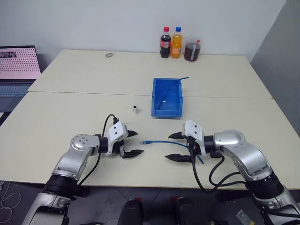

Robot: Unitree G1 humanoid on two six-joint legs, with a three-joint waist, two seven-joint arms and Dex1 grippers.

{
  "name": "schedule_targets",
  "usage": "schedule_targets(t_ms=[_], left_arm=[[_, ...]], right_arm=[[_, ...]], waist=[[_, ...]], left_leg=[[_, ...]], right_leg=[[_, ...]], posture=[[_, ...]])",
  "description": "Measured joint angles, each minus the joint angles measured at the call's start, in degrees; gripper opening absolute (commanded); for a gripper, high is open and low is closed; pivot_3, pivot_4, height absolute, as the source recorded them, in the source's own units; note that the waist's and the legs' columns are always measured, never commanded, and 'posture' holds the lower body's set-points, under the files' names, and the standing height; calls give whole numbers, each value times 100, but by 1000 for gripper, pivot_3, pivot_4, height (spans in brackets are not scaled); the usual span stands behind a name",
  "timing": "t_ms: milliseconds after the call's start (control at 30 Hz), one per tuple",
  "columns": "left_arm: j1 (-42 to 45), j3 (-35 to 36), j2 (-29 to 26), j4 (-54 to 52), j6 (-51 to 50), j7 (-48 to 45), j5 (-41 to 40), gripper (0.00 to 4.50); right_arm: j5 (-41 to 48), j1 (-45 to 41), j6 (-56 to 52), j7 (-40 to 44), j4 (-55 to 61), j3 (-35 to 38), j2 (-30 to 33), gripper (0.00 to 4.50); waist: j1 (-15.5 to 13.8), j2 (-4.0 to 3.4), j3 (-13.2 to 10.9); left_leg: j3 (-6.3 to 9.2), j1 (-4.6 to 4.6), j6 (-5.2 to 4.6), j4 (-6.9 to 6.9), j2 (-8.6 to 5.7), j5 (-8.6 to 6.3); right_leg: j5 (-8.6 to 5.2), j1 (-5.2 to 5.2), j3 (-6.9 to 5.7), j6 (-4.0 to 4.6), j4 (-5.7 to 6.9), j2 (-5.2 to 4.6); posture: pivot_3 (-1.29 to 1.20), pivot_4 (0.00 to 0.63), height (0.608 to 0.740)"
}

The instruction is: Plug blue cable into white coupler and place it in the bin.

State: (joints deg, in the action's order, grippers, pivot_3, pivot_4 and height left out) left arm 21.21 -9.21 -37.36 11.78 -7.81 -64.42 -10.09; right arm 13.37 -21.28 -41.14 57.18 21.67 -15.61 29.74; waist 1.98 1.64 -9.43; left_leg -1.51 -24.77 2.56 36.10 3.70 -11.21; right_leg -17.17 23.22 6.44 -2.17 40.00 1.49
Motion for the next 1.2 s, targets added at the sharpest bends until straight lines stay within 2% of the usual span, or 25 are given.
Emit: schedule_targets(t_ms=[167, 267, 567, 633, 667, 733, 867, 1067, 1200], left_arm=[[296, -178, 110, 410, 560, -71, 232, 4500], [395, -234, 154, 556, 669, -160, 265, 4034], [529, -459, 167, 706, 808, -372, 372, 2032], [547, -500, 167, 720, 826, -372, 375, 1772], [564, -517, 175, 745, 833, -372, 376, 1426], [607, -548, 192, 816, 844, -373, 378, 1173], [658, -610, 203, 876, 868, -373, 397, 331], [662, -598, 205, 824, 818, -393, 371, 237], [628, -505, 240, 676, 387, -486, 192, 237]], right_arm=[[220, 252, -445, -453, 498, 146, -24, 4163], [357, 274, -580, -653, 605, 182, -30, 4224], [662, 275, -782, -976, 763, 331, -16, 4224], [759, 275, -812, -1013, 771, 353, -16, 4224], [813, 280, -815, -1050, 798, 376, -15, 4224], [826, 292, -810, -1112, 873, 414, -12, 4224], [804, 467, -585, -1201, 945, 445, 118, 4224], [628, 813, 72, -1339, 954, 445, 171, 4224], [693, 1036, 366, -1344, 1001, 549, 150, 4224]], waist=[[-10, 2, 4], [-15, 3, 6], [-20, -1, 26], [-20, -2, 27], [-20, -4, 29], [-20, -5, 34], [-18, -6, 51], [-13, -6, 55], [-8, -5, 54]], left_leg=[[1, 1, -1, 5, -1, 1], [1, 1, -1, 9, -2, 1], [3, 6, -7, 9, -3, 4], [3, 6, -10, 9, -3, 6], [3, 6, -12, 9, -3, 7], [4, 7, -14, 10, -3, 9], [3, 9, -16, 9, -3, 10], [2, 10, -16, 9, -3, 10], [2, 7, -16, 9, -3, 10]], right_leg=[[-11, -5, 1, -26, -1, -1], [-11, -7, 1, -30, -1, -1], [-9, -13, 0, -35, -1, -2], [-8, -14, 0, -37, -1, -2], [-7, -14, 0, -39, -1, -2], [-6, -15, 0, -40, -1, -2], [-5, -17, 1, -42, -1, -2], [-5, -17, 2, -42, -1, -2], [-6, -14, 2, -42, -1, -1]], posture=[[0, 150, 740], [0, 150, 740], [0, 150, 740], [0, 150, 740], [0, 150, 740], [0, 150, 740], [0, 150, 740], [0, 150, 740], [0, 150, 740]])
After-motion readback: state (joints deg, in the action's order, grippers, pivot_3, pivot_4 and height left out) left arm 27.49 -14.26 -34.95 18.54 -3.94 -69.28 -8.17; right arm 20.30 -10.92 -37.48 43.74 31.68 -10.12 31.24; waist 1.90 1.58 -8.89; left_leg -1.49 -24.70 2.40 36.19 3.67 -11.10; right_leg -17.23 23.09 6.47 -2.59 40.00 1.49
